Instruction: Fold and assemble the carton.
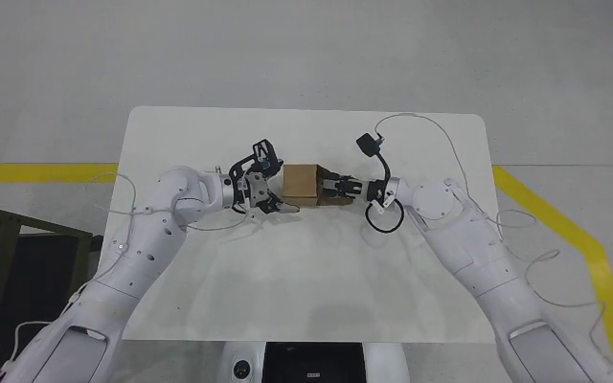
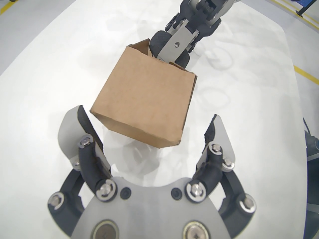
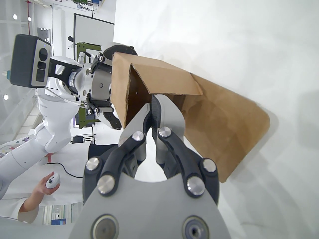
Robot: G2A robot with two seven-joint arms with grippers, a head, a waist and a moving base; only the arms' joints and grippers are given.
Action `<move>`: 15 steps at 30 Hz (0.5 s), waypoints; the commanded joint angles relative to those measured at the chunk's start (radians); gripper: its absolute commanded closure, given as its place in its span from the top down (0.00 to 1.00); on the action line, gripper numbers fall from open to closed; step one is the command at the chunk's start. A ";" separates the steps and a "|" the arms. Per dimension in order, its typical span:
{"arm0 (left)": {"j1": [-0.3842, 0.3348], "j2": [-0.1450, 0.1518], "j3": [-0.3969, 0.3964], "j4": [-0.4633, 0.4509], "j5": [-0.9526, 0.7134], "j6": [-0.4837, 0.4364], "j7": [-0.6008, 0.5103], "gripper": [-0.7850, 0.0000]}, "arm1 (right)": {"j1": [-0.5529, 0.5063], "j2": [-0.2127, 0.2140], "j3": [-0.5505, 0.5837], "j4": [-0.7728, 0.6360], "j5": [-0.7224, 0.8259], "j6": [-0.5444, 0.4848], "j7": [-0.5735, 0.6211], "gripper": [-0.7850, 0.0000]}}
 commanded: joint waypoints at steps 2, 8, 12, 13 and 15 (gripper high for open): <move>0.011 0.007 -0.018 -0.006 -0.001 -0.015 -0.008 1.00 | 0.014 -0.006 -0.007 0.015 0.000 -0.009 0.000 0.00; 0.036 0.020 -0.057 -0.027 0.000 -0.015 0.000 1.00 | 0.019 -0.002 0.006 0.016 0.008 -0.031 0.071 0.00; 0.032 0.016 -0.045 -0.015 0.009 -0.021 0.019 1.00 | 0.002 0.017 0.051 -0.010 0.004 -0.030 0.123 0.00; 0.029 0.014 -0.038 -0.007 0.011 -0.026 0.025 1.00 | -0.004 0.022 0.063 -0.018 0.001 -0.028 0.134 0.00; 0.020 0.010 -0.025 0.008 0.022 -0.038 0.038 1.00 | -0.014 0.032 0.085 -0.035 -0.006 -0.018 0.151 0.00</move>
